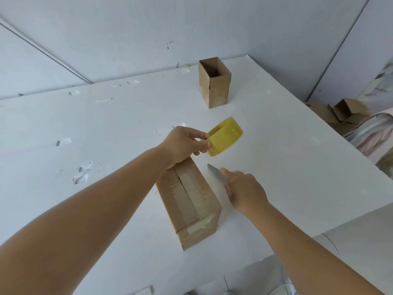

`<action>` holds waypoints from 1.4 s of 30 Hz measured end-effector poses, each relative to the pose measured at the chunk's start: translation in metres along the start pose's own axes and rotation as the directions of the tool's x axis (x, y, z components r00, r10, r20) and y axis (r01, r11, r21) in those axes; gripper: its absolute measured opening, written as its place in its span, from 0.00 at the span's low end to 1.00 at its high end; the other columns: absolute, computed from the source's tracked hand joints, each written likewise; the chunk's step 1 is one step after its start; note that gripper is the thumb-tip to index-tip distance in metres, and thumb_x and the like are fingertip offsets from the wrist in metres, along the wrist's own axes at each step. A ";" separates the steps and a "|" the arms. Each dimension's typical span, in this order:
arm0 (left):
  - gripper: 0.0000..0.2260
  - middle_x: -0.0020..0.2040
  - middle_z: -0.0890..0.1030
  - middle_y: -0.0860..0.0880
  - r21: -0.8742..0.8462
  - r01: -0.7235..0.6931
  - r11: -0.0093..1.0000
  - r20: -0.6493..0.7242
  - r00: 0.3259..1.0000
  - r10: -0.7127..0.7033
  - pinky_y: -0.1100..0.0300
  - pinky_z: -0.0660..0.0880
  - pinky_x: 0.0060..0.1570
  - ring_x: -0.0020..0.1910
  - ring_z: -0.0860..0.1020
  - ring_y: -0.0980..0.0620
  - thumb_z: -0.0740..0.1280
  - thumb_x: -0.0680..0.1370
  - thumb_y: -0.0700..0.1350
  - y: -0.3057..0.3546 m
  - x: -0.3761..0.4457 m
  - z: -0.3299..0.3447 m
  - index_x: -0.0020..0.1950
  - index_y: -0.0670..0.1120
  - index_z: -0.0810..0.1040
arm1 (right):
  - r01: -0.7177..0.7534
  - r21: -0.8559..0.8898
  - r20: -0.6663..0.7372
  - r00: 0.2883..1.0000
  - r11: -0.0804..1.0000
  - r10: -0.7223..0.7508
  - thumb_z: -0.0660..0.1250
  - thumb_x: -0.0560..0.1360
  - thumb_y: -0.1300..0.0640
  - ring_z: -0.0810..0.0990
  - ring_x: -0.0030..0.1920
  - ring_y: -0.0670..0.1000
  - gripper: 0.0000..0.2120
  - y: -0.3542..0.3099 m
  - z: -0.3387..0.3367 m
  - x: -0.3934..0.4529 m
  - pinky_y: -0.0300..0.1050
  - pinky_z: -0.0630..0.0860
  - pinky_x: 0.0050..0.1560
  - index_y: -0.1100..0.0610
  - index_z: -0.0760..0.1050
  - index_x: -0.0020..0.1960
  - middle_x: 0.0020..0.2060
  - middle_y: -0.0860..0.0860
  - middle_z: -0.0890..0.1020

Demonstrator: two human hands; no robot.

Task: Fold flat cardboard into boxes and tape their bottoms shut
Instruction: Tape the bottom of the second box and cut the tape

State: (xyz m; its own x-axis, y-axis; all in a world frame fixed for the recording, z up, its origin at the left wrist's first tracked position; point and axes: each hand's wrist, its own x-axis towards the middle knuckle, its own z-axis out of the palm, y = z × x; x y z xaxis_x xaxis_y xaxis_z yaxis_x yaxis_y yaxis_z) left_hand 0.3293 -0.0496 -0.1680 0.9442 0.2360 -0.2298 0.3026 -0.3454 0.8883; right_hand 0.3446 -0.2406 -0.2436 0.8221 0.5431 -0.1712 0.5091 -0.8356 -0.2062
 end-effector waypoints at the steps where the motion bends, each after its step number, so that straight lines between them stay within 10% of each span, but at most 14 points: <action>1: 0.06 0.33 0.82 0.55 0.003 0.007 1.000 -0.002 1.000 -0.006 0.64 0.71 0.41 0.32 0.75 0.58 0.74 0.72 0.45 0.000 0.000 0.000 0.48 0.50 0.84 | -0.009 0.111 -0.045 0.999 0.994 0.014 0.52 0.80 0.51 0.75 0.56 0.57 0.19 -0.001 -0.002 0.001 0.49 0.73 0.51 0.50 0.67 0.70 0.56 0.53 0.78; 5: 0.07 0.35 0.84 0.52 0.008 0.021 1.000 -0.004 1.000 -0.021 0.65 0.72 0.39 0.31 0.76 0.59 0.75 0.71 0.45 0.001 0.001 0.000 0.48 0.50 0.84 | -0.187 0.884 0.121 0.977 0.428 0.177 0.62 0.68 0.34 0.81 0.50 0.54 0.26 -0.029 -0.026 -0.001 0.52 0.76 0.52 0.56 0.80 0.46 0.46 0.53 0.84; 9: 0.06 0.40 0.85 0.46 -0.004 0.032 0.999 -0.007 0.999 -0.032 0.67 0.74 0.38 0.35 0.78 0.57 0.75 0.71 0.44 0.002 0.001 0.001 0.46 0.52 0.84 | -0.331 0.944 0.330 0.943 0.018 0.033 0.70 0.70 0.42 0.82 0.47 0.53 0.17 -0.055 -0.035 0.004 0.49 0.78 0.50 0.57 0.79 0.47 0.45 0.52 0.84; 13: 0.06 0.38 0.85 0.47 -0.020 0.041 0.999 -0.013 0.999 -0.041 0.71 0.72 0.33 0.31 0.78 0.60 0.75 0.71 0.44 0.000 0.002 0.002 0.46 0.52 0.84 | -0.398 0.903 0.418 0.902 -0.162 0.110 0.72 0.72 0.49 0.82 0.43 0.55 0.16 -0.066 -0.034 0.013 0.52 0.78 0.51 0.62 0.79 0.48 0.41 0.55 0.83; 33: 0.06 0.33 0.81 0.51 -0.320 -0.173 0.931 -0.517 0.856 -0.019 0.68 0.75 0.37 0.32 0.76 0.58 0.72 0.74 0.44 -0.034 -0.059 -0.027 0.50 0.48 0.84 | -0.343 0.936 0.328 0.931 0.075 0.160 0.68 0.71 0.49 0.71 0.25 0.46 0.14 -0.070 -0.023 0.009 0.34 0.67 0.24 0.59 0.71 0.37 0.24 0.50 0.72; 38: 0.05 0.32 0.78 0.54 -0.342 -0.230 0.911 -0.598 0.801 -0.023 0.69 0.73 0.39 0.34 0.75 0.58 0.69 0.76 0.43 -0.042 -0.067 -0.010 0.44 0.51 0.84 | -0.445 0.891 0.428 0.888 0.084 0.166 0.68 0.71 0.55 0.64 0.34 0.52 0.15 -0.071 -0.004 -0.003 0.46 0.62 0.34 0.56 0.64 0.33 0.31 0.54 0.65; 42: 0.05 0.32 0.78 0.52 -0.360 -0.283 0.889 -0.620 0.784 -0.002 0.68 0.74 0.41 0.34 0.75 0.56 0.69 0.76 0.43 -0.042 -0.067 -0.010 0.45 0.50 0.84 | -0.297 0.946 0.263 0.938 0.132 0.224 0.61 0.78 0.55 0.75 0.42 0.50 0.06 -0.063 -0.008 -0.004 0.41 0.71 0.42 0.56 0.74 0.52 0.43 0.51 0.77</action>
State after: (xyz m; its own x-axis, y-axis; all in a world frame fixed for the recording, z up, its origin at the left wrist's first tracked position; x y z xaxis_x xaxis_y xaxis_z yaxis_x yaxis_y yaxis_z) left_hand 0.2520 -0.0418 -0.1858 0.6593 0.7491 0.0649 -0.0446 -0.0472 0.9979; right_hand 0.3112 -0.1914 -0.2220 0.8184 0.3437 -0.4606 -0.4182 -0.1936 -0.8875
